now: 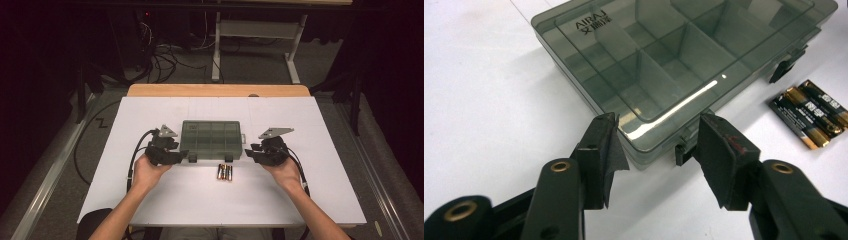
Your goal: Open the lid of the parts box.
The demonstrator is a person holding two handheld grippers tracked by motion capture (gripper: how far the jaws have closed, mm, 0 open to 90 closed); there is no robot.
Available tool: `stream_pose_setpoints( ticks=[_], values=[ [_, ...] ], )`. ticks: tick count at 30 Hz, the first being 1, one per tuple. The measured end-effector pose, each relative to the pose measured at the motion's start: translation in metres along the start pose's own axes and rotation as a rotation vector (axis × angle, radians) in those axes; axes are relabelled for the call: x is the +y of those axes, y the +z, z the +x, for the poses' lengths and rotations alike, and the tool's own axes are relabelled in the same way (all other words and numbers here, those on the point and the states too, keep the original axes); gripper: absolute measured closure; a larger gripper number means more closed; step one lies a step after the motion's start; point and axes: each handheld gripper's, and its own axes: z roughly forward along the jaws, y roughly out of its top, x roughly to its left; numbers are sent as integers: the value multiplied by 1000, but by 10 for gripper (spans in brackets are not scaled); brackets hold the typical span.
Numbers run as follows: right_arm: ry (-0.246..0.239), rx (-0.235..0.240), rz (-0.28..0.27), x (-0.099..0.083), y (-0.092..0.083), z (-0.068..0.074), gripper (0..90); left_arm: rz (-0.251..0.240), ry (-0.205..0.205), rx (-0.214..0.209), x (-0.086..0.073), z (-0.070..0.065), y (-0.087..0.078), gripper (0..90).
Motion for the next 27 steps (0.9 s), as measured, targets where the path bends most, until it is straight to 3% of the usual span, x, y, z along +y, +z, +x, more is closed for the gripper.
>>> stream_pose_setpoints(
  ticks=[15,27],
  values=[
    [-4,17,96,0,2,-1,866,104,-36,-18,0,5,0,676],
    [-52,36,172,5,7,7,900,184,-25,7,-2,6,6,768]
  ],
)
